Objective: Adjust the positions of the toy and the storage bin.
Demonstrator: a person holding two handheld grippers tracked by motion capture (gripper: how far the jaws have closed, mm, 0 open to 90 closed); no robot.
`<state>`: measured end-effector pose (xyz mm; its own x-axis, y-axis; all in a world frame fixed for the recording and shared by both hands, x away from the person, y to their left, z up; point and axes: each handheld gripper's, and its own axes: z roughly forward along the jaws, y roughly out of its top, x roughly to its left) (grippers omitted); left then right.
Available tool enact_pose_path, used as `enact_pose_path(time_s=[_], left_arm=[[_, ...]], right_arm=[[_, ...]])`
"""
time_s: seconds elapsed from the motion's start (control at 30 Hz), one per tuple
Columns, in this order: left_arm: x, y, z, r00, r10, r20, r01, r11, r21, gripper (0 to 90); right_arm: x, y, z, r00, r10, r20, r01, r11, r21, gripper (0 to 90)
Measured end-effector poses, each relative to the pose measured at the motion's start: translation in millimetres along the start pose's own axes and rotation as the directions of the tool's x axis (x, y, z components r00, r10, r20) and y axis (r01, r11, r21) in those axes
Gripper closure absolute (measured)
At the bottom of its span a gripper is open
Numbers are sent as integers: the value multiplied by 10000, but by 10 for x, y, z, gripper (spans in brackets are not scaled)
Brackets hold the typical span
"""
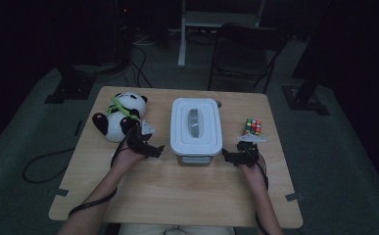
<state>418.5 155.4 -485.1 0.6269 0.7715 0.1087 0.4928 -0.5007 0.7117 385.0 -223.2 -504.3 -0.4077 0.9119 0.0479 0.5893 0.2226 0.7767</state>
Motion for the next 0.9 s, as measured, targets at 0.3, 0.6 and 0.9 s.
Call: enact_pose_path(time_s=[0.3, 0.6, 0.9], left_arm=[[60, 233, 178, 9999, -85, -90, 85, 10000, 40, 17], [109, 399, 262, 9993, -220, -295, 221, 9998, 26, 17], [48, 539, 301, 9986, -154, -510, 160, 9998, 115, 20]], right_arm=[[15, 178, 131, 9999, 134, -92, -137, 9994, -322, 160], [-75, 428, 264, 9994, 88, 345, -43, 9919, -1272, 185], [-74, 513, 437, 9985, 452, -300, -485, 9919, -1174, 225]])
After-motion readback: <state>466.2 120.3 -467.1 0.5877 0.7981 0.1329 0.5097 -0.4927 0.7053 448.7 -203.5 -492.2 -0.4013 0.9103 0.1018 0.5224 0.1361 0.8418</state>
